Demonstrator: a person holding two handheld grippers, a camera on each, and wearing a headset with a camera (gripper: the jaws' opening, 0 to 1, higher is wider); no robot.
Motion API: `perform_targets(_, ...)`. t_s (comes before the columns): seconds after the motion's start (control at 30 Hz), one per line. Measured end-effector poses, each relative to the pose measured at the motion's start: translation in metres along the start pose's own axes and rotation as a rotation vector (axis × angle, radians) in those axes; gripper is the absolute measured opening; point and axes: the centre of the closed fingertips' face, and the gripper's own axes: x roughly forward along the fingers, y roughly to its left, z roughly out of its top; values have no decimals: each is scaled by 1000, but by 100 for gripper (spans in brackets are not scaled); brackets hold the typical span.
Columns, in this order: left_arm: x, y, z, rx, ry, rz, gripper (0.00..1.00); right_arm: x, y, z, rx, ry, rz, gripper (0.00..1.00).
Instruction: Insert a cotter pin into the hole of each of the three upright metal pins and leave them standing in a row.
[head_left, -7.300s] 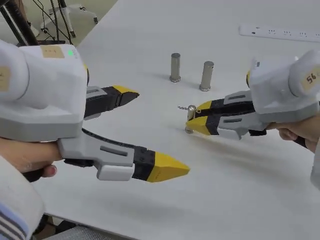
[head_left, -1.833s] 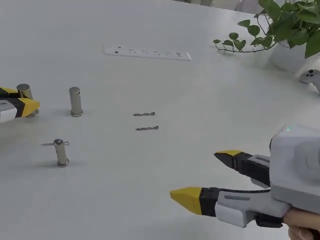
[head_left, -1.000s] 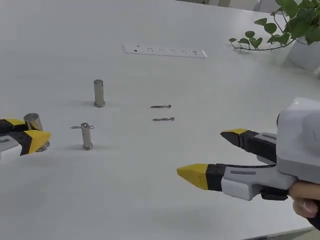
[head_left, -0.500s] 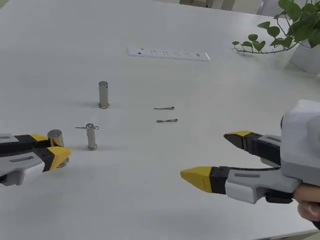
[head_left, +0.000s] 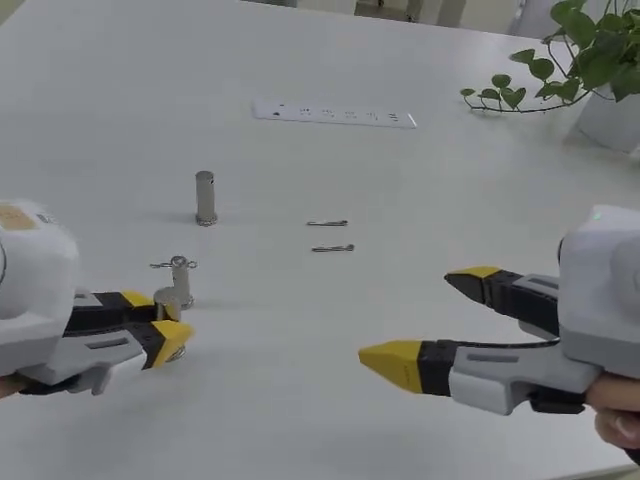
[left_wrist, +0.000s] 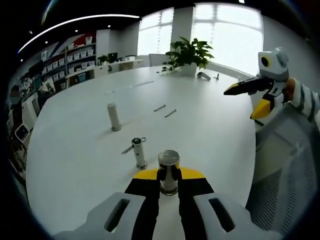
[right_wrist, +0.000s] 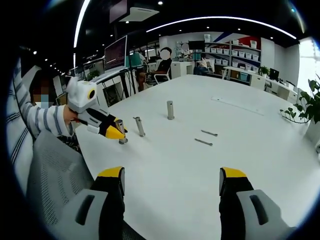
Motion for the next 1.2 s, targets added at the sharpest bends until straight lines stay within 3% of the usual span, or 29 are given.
perform_targets(0.57, 17, -5, -5, -23, 33, 4, 9, 0, 0, -4, 10, -2, 3, 75)
perform_targets(0.73, 21, -4, -7, 19, 45, 14, 9, 0, 0, -4, 10, -3, 4, 75)
perform_targets(1.0, 21, -4, -6, 19, 41, 15, 9, 0, 1, -4, 14, -4, 4, 74)
perform_targets(1.2, 19, -8, -8, 61, 50, 10, 10, 2, 5, -4, 11, -4, 12, 74)
